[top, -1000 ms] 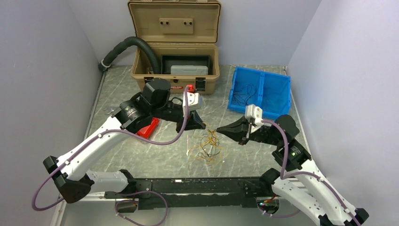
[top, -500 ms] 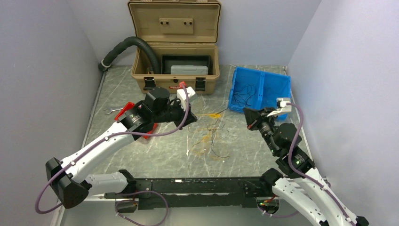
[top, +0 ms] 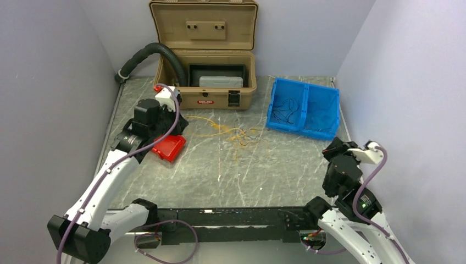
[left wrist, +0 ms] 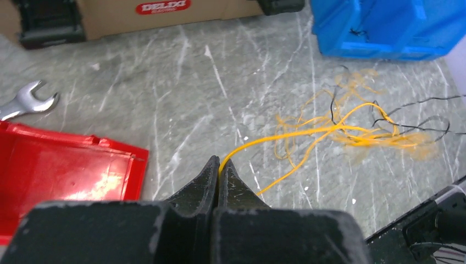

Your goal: Untangle the cables

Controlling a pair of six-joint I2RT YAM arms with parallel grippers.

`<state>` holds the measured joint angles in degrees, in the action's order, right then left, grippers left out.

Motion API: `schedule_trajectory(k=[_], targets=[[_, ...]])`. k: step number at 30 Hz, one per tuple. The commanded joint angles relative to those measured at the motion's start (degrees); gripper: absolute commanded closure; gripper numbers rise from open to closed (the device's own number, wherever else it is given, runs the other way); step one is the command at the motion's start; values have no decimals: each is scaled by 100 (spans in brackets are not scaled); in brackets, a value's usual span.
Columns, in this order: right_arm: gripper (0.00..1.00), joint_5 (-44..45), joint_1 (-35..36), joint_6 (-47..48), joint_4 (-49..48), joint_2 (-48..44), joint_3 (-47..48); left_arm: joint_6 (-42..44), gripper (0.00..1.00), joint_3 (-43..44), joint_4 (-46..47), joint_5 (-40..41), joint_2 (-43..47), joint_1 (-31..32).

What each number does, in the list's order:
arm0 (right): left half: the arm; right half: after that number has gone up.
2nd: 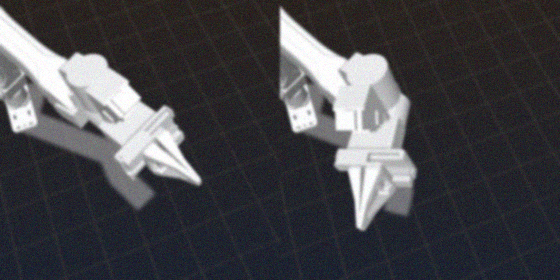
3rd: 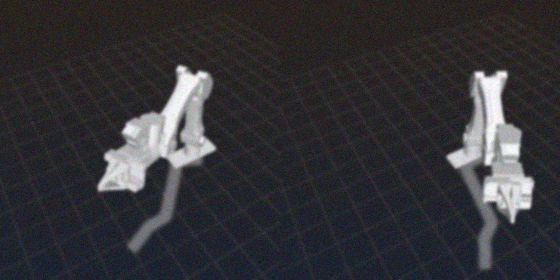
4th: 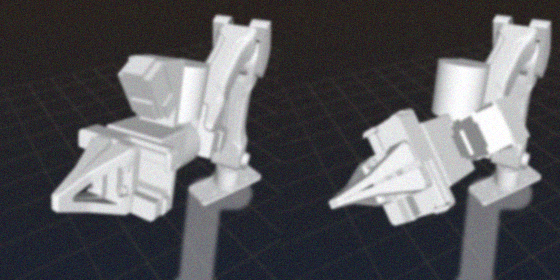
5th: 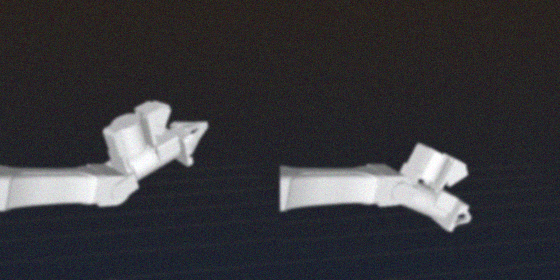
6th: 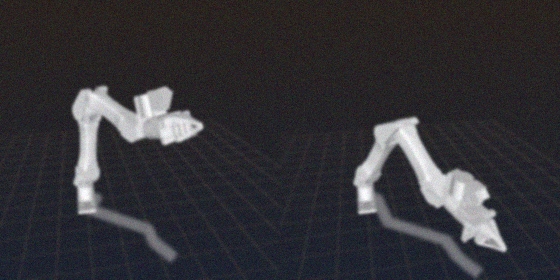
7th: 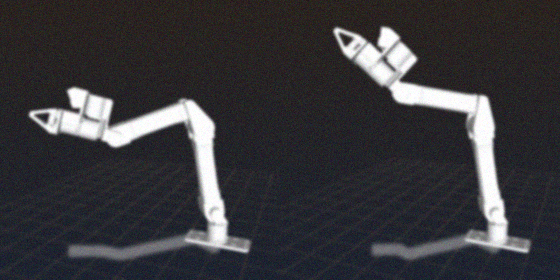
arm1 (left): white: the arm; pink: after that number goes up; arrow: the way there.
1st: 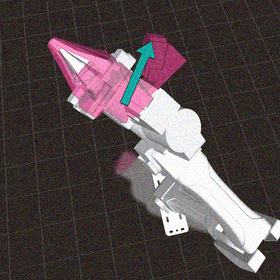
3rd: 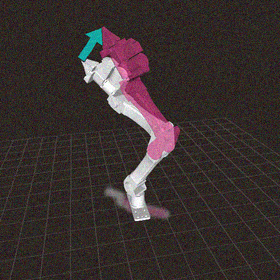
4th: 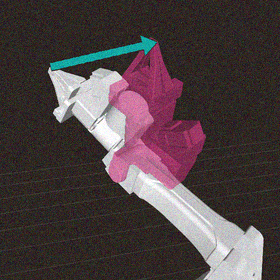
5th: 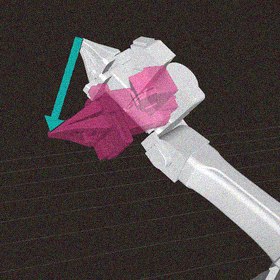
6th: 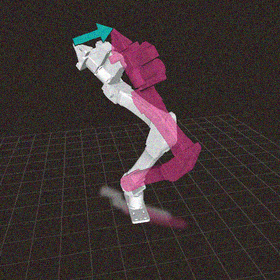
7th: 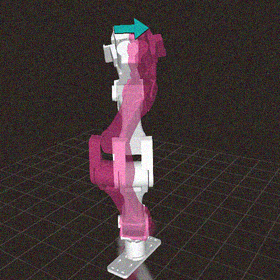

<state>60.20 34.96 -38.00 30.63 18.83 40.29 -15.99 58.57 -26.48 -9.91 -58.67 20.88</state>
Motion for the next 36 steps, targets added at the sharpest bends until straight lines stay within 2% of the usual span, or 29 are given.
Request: schedule_trajectory(k=[1, 7, 11, 15, 19, 22, 23, 25, 26, 28, 31, 36], targets=[[100, 1393, 4, 274, 292, -73, 433, -285, 100, -134, -164, 275, 205, -250], [100, 1985, 4, 947, 4, -119, 664, -451, 100, -109, -388, 811, 263, -416], [100, 1818, 10, 2105, -1018, -300, 544, -438, 100, -109, -420, 970, 387, -501], [100, 2116, 6, 2696, -1459, -360, 603, -518, 100, 40, -751, 1849, 503, -675], [100, 2132, 5, 4106, -2595, -551, 500, -463, 100, 142, -979, 2315, 755, -1161], [100, 1953, 4, 4485, -2844, -535, 493, -497, 100, 95, -987, 2405, 935, -1428], [100, 1823, 10, 4354, -2624, -435, 571, -455, 100, 48, -911, 2281, 989, -1459], [100, 1329, 8, 3512, -1400, -103, 925, -283, 100, -117, -603, 1556, 1089, -1464], [100, 1031, 8, 3285, -1118, 159, 1032, -235, 100, -213, -422, 1099, 1125, -1464], [100, 340, 10, 2885, -589, 564, 1181, -24, 100, -413, 29, -10, 1163, -1465], [100, -831, 8, 2673, -371, 1103, 1189, 57, 100, -576, 560, -1342, 1129, -1449], [100, -2078, 2, 2036, 71, 1951, 1126, 461, 100, -433, 428, -2116, 975, -1379]])
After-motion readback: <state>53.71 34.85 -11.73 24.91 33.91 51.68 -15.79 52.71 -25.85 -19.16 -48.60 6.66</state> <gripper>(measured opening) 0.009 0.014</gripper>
